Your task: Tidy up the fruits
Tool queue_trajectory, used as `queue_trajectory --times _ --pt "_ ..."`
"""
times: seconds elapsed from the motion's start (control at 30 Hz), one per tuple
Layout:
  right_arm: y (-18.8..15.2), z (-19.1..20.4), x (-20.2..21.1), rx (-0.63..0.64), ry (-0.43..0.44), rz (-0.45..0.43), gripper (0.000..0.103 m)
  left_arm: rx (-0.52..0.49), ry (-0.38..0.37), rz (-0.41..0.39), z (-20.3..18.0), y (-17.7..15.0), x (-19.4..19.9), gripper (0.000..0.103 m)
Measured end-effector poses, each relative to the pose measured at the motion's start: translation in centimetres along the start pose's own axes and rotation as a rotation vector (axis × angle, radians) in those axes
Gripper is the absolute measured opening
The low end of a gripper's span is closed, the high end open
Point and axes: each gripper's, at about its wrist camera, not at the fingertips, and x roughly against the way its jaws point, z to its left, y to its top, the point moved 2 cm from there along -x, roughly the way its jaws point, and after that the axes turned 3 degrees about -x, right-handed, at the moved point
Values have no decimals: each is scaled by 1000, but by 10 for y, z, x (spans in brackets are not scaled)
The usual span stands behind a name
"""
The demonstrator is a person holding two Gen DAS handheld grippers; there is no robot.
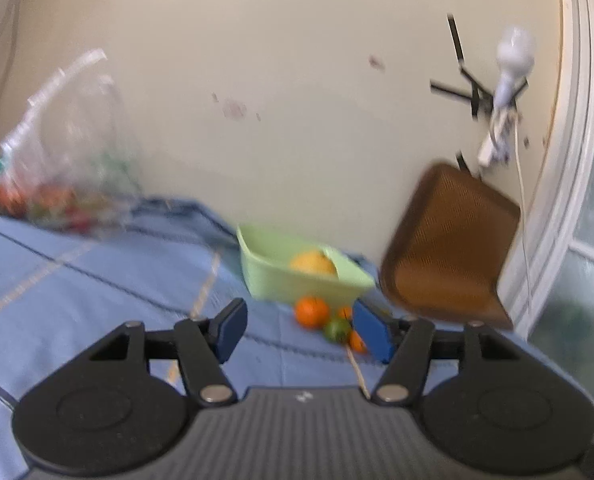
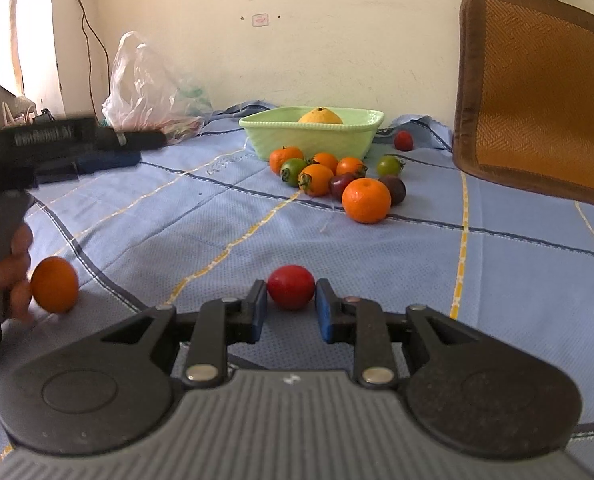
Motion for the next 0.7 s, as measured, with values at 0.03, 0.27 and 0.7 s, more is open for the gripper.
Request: queue_trajectory --times 0.03,0.27,0.7 --pt "0 -1 0 -3 3 0 29 1 11 -8 2 3 6 62" --pt "0 0 1 -10 7 -2 29 -70 -19 120 5 -4 54 65" --pt "0 -1 1 -25 16 -2 30 -175 -38 318 -8 -61 72 50"
